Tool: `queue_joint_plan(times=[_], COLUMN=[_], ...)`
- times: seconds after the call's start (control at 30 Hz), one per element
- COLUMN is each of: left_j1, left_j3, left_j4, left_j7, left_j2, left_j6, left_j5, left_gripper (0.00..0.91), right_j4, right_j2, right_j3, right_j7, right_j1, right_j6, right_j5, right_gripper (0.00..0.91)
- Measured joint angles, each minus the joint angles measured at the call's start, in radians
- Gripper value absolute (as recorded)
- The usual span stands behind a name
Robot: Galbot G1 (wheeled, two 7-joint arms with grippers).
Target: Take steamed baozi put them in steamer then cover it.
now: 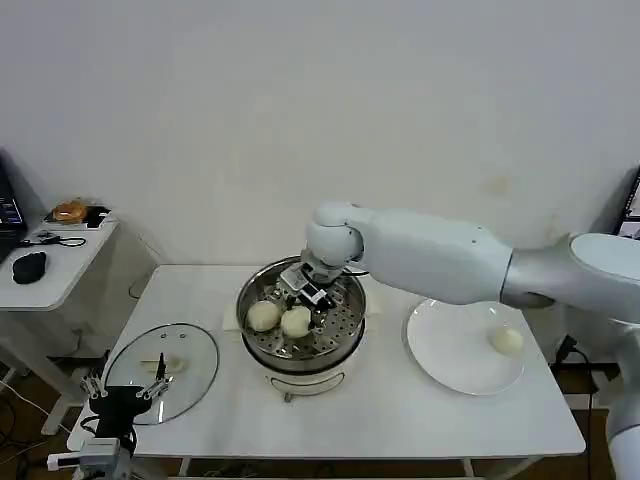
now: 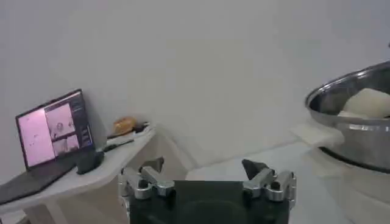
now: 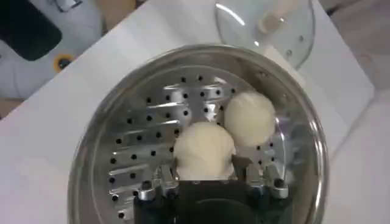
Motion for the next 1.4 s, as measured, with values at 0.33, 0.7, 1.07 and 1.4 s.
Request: queue_joint_plan(times=[0.33,0.7,1.07,1.4], left_j1=[0.0,-0.002,-0.009,-0.02], left_j3=[-0.002,0.0,-0.001,0.007], left_j4=[0.0,0.002,0.009,0.017], left_j7=[0.0,0.0,0.001,0.003], left_j2=[-0.001,0.0,0.01,0.025], left_j6=[0.0,-0.001,-0.001,0.0], left_j5=[-0.002,-0.002,-0.003,-0.007], left_gripper=[0.907,0.907,0.907,0.907], right_j4=[0.014,0.022,0.026,0.021], right_j2=[0.008,0.003,-0.018,-0.075], right_j3=[-0.016,-0.023,-0.006,0.047], right_j7=[-0.02,-0.029,-0.013,0.022], right_j1=[-0.013,-0.01,0.008,0.044], right_j6=[0.064,0.098,0.11,0.081], right_j5=[-0.004,-0.002,0.02,0.033], right_gripper=[0.635,0.907,0.907,0.907])
